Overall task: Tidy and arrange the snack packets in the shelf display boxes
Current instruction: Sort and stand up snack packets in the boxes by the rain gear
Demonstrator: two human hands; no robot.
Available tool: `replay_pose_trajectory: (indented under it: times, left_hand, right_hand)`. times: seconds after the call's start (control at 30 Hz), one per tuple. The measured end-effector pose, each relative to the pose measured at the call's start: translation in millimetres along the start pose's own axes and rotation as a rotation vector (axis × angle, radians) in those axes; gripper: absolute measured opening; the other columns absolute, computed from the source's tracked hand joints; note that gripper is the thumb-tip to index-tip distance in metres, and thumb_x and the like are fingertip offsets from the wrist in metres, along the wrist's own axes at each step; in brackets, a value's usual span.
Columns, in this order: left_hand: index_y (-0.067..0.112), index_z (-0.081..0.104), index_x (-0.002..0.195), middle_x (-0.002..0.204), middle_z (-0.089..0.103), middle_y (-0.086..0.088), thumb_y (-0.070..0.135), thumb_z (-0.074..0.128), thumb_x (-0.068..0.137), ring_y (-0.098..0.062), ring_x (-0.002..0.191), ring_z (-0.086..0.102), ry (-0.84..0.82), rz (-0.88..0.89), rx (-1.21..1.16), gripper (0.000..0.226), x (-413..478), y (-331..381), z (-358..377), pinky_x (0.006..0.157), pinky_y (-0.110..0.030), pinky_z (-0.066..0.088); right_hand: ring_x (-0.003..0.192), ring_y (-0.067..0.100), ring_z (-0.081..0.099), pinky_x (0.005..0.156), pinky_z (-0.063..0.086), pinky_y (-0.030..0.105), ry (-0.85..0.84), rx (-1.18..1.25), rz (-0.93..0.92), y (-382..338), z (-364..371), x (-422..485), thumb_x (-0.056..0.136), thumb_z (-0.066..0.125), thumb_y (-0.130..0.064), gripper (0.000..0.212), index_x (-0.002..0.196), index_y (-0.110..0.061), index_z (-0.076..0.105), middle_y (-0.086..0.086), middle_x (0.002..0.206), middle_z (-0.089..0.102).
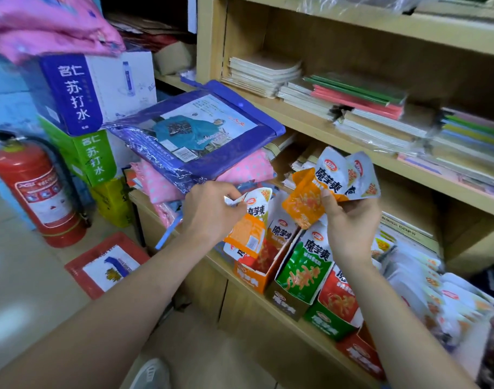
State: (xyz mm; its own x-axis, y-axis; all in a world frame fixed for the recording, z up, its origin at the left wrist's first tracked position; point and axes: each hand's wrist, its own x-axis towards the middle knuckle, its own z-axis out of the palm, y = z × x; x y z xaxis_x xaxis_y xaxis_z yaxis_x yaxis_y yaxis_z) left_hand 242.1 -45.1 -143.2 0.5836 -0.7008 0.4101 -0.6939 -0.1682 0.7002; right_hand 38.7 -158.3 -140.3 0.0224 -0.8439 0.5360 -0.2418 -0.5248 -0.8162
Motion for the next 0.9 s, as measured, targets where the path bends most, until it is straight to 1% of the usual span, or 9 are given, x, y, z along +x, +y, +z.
replay_pose_trajectory:
  times: [0.07,0.2,0.33,0.43,0.5,0.6,0.67,0.77,0.9]
  left_hand:
    - [0.028,0.077,0.076,0.071,0.073,0.003,0.036,0.083,0.076,-0.023,0.073,0.068,-0.019,-0.031,0.019,0.01,-2,3,0,0.075,-0.037,0.055]
    - [0.025,0.079,0.084,0.082,0.076,0.004,0.032,0.084,0.077,-0.023,0.079,0.069,-0.049,-0.027,0.051,0.011,-4,8,-2,0.076,-0.031,0.052]
    - [0.025,0.078,0.084,0.085,0.074,0.008,0.031,0.083,0.078,-0.022,0.084,0.067,-0.068,-0.053,0.046,0.01,-2,6,-5,0.077,-0.029,0.049]
    - [0.025,0.078,0.086,0.088,0.075,0.005,0.032,0.082,0.077,-0.022,0.083,0.069,-0.056,-0.059,0.023,0.012,-1,2,-5,0.075,-0.028,0.048]
    - [0.025,0.079,0.086,0.086,0.075,0.004,0.033,0.082,0.077,-0.021,0.081,0.068,-0.056,-0.061,0.012,0.012,-1,3,-6,0.073,-0.027,0.048]
    - [0.025,0.077,0.081,0.077,0.074,0.004,0.031,0.083,0.077,-0.02,0.073,0.068,-0.063,-0.02,-0.025,0.009,-2,7,-6,0.072,-0.032,0.053]
    - [0.023,0.077,0.078,0.075,0.074,0.007,0.028,0.084,0.078,-0.019,0.069,0.067,-0.035,0.037,-0.048,0.008,0,8,-10,0.073,-0.034,0.053]
    - [0.022,0.077,0.077,0.078,0.074,0.01,0.028,0.085,0.079,-0.017,0.073,0.068,0.018,0.076,-0.083,0.01,5,6,-17,0.074,-0.033,0.052]
    - [0.022,0.077,0.075,0.075,0.073,0.013,0.029,0.085,0.079,-0.012,0.075,0.069,0.032,0.128,-0.136,0.012,9,0,-23,0.077,-0.037,0.053]
  right_hand:
    - [0.053,0.001,0.053,0.052,0.035,0.019,-0.078,-0.11,-0.026,4,8,-2,0.09,0.074,-0.026,0.021,0.087,-0.019,0.055,-0.01,0.061,0.055]
    - [0.04,0.017,0.037,0.046,0.031,0.031,-0.172,-0.223,-0.039,7,16,-4,0.089,0.075,-0.026,0.03,0.112,-0.019,0.057,0.003,0.049,0.047]
    - [0.061,0.021,0.061,0.056,0.053,0.041,-0.276,-0.324,-0.057,4,12,6,0.084,0.077,-0.03,0.031,0.108,-0.018,0.062,-0.001,0.072,0.067]
    - [0.053,0.026,0.06,0.048,0.051,0.04,-0.344,-0.398,-0.002,-2,9,14,0.078,0.082,-0.03,0.026,0.083,-0.021,0.058,0.006,0.064,0.066]
    - [0.036,0.023,0.039,0.038,0.033,0.031,-0.404,-0.48,-0.002,-7,10,13,0.078,0.083,-0.03,0.045,0.063,-0.017,0.042,0.01,0.047,0.05]
    - [0.037,0.017,0.032,0.041,0.024,0.024,-0.47,-0.633,0.038,-13,16,12,0.081,0.079,-0.033,0.053,0.056,-0.019,0.035,0.0,0.043,0.034]
    - [0.053,0.024,0.053,0.046,0.035,0.026,-0.477,-0.707,0.014,-15,20,17,0.081,0.078,-0.039,0.031,0.076,-0.019,0.056,0.0,0.054,0.049]
    - [0.078,0.027,0.065,0.064,0.053,0.037,-0.445,-0.69,-0.01,-21,20,21,0.079,0.08,-0.038,0.058,0.129,-0.02,0.057,0.001,0.074,0.066]
    - [0.083,0.019,0.065,0.068,0.047,0.031,-0.551,-0.602,-0.028,-19,12,8,0.076,0.084,-0.04,0.07,0.136,-0.023,0.053,-0.006,0.084,0.066]
